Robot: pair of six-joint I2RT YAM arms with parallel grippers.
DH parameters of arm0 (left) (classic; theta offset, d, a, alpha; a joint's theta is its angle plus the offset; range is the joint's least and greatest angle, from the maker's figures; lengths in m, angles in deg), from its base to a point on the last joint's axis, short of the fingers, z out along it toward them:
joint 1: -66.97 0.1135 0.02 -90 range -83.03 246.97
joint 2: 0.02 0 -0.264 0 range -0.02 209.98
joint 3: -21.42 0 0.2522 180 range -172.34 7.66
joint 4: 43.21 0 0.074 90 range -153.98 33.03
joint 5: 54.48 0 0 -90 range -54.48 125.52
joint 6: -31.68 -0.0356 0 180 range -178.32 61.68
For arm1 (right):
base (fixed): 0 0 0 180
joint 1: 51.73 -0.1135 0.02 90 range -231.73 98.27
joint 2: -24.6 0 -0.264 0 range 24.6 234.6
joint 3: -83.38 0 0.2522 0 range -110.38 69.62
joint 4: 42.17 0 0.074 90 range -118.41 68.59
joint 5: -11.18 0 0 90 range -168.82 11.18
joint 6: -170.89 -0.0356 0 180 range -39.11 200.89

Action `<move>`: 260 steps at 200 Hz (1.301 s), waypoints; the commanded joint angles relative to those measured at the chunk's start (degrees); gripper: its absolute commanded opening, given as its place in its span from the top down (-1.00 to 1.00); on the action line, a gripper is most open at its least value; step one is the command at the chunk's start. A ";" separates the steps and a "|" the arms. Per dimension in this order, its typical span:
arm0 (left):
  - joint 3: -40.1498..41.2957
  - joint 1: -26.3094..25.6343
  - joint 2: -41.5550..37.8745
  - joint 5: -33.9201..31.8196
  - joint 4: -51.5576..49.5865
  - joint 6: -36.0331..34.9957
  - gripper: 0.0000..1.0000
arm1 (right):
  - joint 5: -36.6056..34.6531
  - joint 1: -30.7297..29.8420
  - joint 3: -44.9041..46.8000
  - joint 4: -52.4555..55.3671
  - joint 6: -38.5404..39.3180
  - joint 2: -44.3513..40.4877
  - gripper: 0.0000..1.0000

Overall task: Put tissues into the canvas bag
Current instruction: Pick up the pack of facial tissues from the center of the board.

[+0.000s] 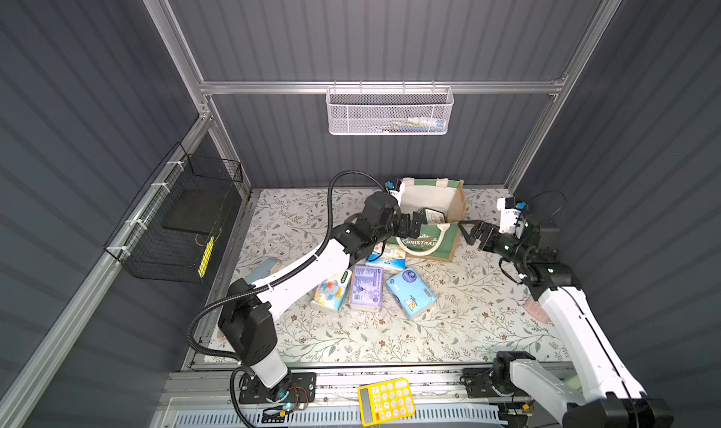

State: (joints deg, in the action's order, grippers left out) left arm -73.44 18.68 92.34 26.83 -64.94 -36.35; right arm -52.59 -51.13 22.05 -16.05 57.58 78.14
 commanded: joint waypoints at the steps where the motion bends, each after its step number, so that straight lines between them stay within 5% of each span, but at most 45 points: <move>1: 6.90 -2.00 -4.43 -5.01 3.29 5.44 -0.99 | 0.37 0.10 6.38 -5.51 -3.08 -5.53 -0.98; 47: 18.48 -7.70 -5.72 -5.82 5.54 15.72 -0.99 | 3.02 -1.86 23.46 -13.91 -10.92 -13.40 -0.98; 99: 22.63 -14.44 -0.45 -4.83 6.12 24.72 -0.99 | 0.37 -10.72 34.94 -28.78 -19.10 -8.85 -0.98; 154: 26.95 -16.79 2.60 -2.95 7.44 32.43 -0.97 | 1.46 -13.11 38.33 -40.39 -23.11 2.30 -0.91; 228: 25.91 -16.12 7.47 -2.63 8.17 32.10 -0.99 | 1.45 -13.25 38.78 -42.24 -24.41 7.17 -0.84; 260: 25.09 -13.78 9.30 1.98 11.51 30.22 -0.96 | 1.26 -13.26 38.82 -40.48 -25.15 7.43 -0.50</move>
State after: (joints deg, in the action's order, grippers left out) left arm -46.65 3.07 100.05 25.71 -55.96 -4.52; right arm -51.58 -64.15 60.51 -56.66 33.41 85.20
